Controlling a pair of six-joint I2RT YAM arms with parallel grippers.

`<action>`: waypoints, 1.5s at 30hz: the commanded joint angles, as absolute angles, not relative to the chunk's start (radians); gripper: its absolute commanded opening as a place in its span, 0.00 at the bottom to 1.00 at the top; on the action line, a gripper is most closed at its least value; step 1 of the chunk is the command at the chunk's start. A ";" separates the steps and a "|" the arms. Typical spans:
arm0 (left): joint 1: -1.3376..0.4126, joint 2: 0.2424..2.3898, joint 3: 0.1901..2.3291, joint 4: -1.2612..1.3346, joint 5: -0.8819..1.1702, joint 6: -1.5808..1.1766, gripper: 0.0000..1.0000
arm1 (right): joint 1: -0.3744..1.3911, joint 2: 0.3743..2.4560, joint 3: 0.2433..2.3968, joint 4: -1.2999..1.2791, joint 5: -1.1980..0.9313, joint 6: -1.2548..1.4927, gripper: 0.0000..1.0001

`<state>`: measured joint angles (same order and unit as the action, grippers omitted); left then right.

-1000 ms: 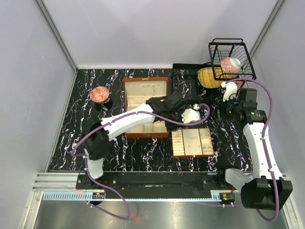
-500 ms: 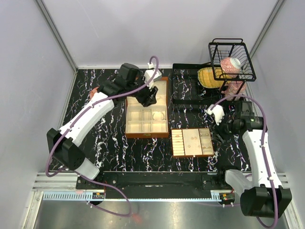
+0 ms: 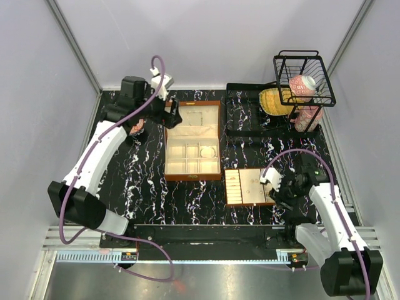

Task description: Organize the mixed jewelry

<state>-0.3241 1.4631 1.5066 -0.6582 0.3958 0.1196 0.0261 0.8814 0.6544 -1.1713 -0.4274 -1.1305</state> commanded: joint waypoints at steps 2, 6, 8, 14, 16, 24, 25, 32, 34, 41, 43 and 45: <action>-0.241 1.431 1.493 -0.598 0.426 0.063 0.96 | 0.101 0.885 0.640 -1.138 -0.410 -1.192 0.43; -0.203 1.439 1.497 -0.598 0.445 0.054 0.96 | 0.155 0.916 0.618 -1.100 -0.377 -1.190 0.39; -0.187 1.436 1.494 -0.597 0.453 0.052 0.96 | 0.176 0.920 0.606 -1.069 -0.368 -1.196 0.39; -0.163 1.425 1.473 -0.598 0.477 0.061 0.97 | 0.216 0.946 0.594 -1.002 -0.341 -1.190 0.38; -0.157 1.430 1.465 -0.598 0.488 0.066 0.97 | 0.232 0.971 0.595 -0.983 -0.333 -1.181 0.38; -0.127 1.443 1.454 -0.598 0.529 0.074 0.97 | 0.284 1.031 0.572 -0.930 -0.313 -1.154 0.31; -0.121 1.447 1.451 -0.597 0.532 0.074 0.97 | 0.285 1.034 0.569 -0.925 -0.308 -1.152 0.29; -0.101 1.457 1.439 -0.592 0.555 0.072 0.97 | 0.310 1.022 0.534 -0.905 -0.284 -1.152 0.23; -0.097 1.459 1.433 -0.589 0.560 0.069 0.97 | 0.313 1.020 0.519 -0.893 -0.276 -1.152 0.22; -0.086 1.460 1.422 -0.580 0.580 0.061 0.97 | 0.316 1.029 0.496 -0.847 -0.259 -1.147 0.24; -0.083 1.460 1.422 -0.580 0.581 0.060 0.97 | 0.318 1.032 0.488 -0.839 -0.256 -1.152 0.24; -0.081 1.460 1.422 -0.580 0.584 0.060 0.97 | 0.319 1.040 0.482 -0.831 -0.252 -1.152 0.24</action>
